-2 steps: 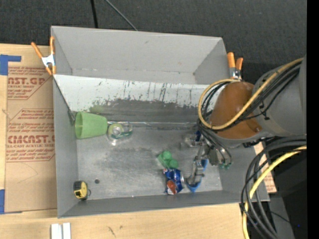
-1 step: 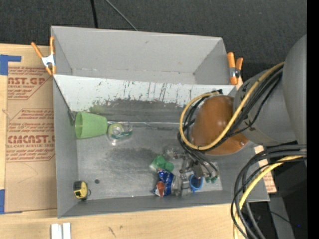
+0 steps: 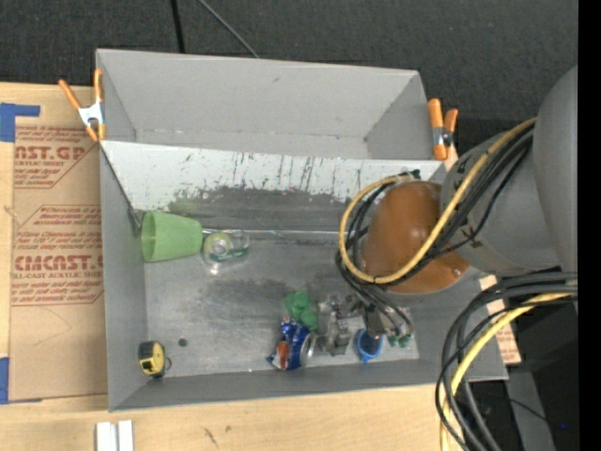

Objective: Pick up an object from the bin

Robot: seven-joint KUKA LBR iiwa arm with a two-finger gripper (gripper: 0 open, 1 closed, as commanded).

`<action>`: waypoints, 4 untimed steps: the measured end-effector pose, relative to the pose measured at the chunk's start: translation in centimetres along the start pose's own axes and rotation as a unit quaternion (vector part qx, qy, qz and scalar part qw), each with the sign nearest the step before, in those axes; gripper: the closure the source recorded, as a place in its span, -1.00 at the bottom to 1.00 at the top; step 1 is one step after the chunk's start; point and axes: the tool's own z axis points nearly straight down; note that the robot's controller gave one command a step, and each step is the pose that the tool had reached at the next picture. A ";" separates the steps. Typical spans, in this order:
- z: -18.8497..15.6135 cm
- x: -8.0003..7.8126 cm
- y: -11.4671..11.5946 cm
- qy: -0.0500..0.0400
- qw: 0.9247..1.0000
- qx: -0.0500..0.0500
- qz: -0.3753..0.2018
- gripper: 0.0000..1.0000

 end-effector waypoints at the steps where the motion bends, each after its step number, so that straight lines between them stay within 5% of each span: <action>1: -0.1 -0.2 0.0 -0.004 1.000 0.001 0.000 -1.00; 2: -0.1 -1.0 4.0 -0.004 0.985 0.000 -0.172 -1.00; 3: 0.0 -0.8 4.0 0.000 0.985 -0.001 -0.171 1.00; 4: 0.0 -3.9 2.0 0.000 0.993 -0.001 -0.121 1.00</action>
Offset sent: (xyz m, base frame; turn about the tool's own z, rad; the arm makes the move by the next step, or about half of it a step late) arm 0.0000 0.0000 0.0000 0.0000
